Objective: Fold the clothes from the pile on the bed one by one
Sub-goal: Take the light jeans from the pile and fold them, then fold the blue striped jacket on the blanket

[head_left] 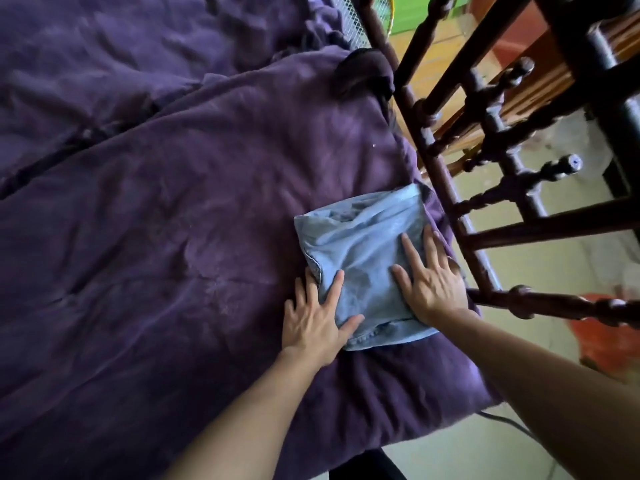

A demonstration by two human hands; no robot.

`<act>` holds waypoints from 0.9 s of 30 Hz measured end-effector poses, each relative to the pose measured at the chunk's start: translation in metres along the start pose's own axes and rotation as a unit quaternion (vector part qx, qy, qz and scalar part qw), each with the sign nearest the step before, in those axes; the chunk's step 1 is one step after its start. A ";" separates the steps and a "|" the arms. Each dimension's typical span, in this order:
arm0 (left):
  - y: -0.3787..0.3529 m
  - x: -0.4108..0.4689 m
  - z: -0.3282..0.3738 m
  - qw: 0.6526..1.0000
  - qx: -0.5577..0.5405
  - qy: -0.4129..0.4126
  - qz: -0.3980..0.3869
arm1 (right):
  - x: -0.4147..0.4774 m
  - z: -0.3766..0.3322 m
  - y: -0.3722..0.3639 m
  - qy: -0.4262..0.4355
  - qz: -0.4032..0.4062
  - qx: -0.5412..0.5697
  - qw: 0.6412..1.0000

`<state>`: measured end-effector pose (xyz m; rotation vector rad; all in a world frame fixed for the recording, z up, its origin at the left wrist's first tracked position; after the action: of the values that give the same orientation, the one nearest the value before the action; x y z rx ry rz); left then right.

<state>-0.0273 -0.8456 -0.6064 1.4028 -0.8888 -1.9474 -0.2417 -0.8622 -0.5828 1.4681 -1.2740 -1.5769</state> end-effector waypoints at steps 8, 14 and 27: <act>0.042 -0.081 -0.047 0.999 -0.015 0.029 -0.035 | -0.020 -0.069 0.046 0.068 -0.038 -0.091 0.993; 0.061 -0.192 -0.164 0.985 -0.112 0.131 0.022 | -0.091 -0.227 0.058 0.210 -0.090 -0.049 0.972; 0.034 -0.537 -0.450 0.907 -0.191 0.337 0.164 | -0.332 -0.567 -0.005 0.437 -0.131 -0.100 0.884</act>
<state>0.5579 -0.5374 -0.3735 1.4254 -0.3525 -1.1644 0.3694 -0.6870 -0.4175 1.9287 -0.3880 -0.9202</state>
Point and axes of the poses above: each hand's wrist, its own x-axis towards the middle knuckle, its own y-axis out of the back of the hand, z = x × y, the point moved 10 cm from there along x, towards the middle knuckle, and after that the axes turned 2 degrees about y, right-handed, at the moved point
